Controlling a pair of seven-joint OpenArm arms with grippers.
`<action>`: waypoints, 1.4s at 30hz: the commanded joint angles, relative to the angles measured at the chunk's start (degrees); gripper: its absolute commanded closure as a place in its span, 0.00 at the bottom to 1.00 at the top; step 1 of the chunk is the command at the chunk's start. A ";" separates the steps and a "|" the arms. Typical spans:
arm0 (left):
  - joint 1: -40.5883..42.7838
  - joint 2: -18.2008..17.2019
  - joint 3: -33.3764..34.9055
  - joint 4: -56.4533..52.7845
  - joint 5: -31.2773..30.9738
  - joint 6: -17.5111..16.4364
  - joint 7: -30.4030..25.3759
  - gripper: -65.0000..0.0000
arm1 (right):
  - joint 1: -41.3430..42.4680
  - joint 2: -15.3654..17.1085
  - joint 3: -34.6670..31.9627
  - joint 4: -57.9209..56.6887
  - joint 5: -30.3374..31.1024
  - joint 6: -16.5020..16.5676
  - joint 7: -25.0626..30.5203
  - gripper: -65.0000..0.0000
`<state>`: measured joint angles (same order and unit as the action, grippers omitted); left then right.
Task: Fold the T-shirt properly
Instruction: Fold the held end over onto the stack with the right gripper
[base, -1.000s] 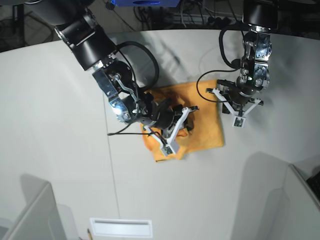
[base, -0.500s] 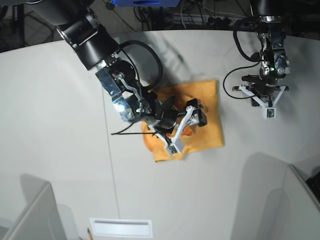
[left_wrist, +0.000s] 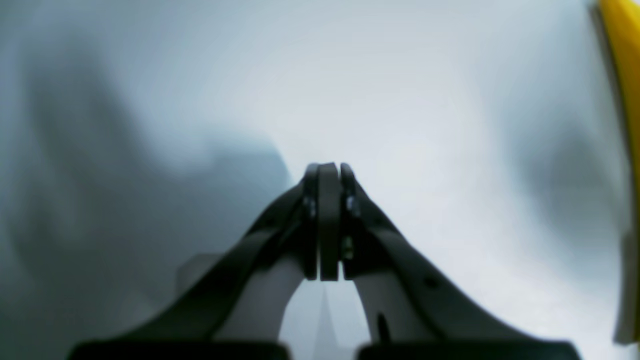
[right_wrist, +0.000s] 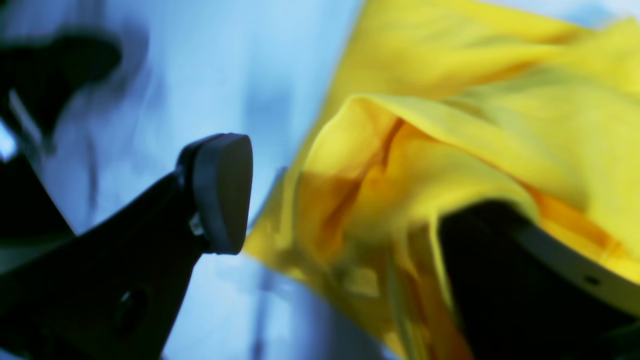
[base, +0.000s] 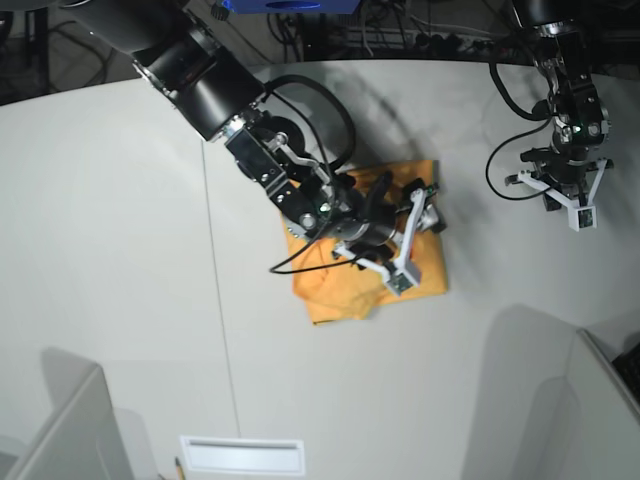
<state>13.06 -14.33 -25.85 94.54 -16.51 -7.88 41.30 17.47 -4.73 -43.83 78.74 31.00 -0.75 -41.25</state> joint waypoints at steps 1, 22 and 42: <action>-0.44 -0.75 -0.31 0.97 -0.23 0.01 -1.17 1.00 | 1.73 -1.47 -2.63 1.39 1.04 0.62 1.12 0.38; -0.36 1.54 -19.30 0.71 -0.15 -13.18 -1.17 1.00 | 1.12 6.36 4.41 17.92 0.86 -8.26 -5.73 1.00; 1.14 1.98 -22.64 0.71 -0.15 -15.55 -1.17 1.00 | 2.70 2.67 7.31 -1.25 0.86 -8.34 -6.53 1.00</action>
<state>14.31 -11.40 -48.18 94.35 -16.32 -23.42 41.32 18.85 -1.28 -36.64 76.29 31.31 -9.28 -48.66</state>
